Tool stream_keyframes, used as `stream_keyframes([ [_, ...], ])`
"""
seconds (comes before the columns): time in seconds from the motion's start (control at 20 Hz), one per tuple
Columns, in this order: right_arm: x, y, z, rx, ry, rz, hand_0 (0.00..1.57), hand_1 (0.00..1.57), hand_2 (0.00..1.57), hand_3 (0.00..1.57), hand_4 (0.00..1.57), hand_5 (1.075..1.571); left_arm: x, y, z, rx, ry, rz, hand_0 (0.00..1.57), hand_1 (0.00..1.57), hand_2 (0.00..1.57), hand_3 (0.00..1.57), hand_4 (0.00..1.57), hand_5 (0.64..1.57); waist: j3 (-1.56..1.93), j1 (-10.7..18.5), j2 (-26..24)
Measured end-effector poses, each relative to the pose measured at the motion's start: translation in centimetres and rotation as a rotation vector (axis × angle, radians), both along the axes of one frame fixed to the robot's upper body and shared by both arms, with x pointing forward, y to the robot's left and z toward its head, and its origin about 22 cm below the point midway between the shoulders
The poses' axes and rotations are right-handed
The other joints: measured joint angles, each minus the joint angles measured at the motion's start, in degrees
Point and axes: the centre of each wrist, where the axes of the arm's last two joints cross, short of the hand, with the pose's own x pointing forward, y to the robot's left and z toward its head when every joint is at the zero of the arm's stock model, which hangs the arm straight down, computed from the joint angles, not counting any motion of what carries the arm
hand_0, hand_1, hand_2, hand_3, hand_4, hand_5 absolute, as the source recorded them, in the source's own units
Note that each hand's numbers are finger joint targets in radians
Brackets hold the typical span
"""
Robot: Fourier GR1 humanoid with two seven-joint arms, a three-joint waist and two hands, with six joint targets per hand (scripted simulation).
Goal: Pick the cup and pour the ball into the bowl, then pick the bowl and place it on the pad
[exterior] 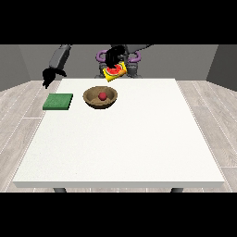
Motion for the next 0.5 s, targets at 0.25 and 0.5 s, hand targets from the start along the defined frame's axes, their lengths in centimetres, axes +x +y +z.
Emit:
stream_keyframes([
  [0.25,0.6,0.1,0.5,-0.004,0.000,0.021,0.00,0.00,0.26,0.39,0.43,1.526,0.5,0.4,0.2,0.120,-0.021,-0.016,1.48,1.48,1.57,1.57,1.13,1.539,-0.03,-1.0,0.0],
  [0.5,0.1,0.3,0.0,0.014,0.034,0.023,0.00,0.00,0.30,0.25,0.73,1.554,0.3,0.4,1.7,0.115,-0.016,-0.034,0.76,0.76,1.57,1.57,1.06,1.560,-0.06,0.3,-0.9],
])
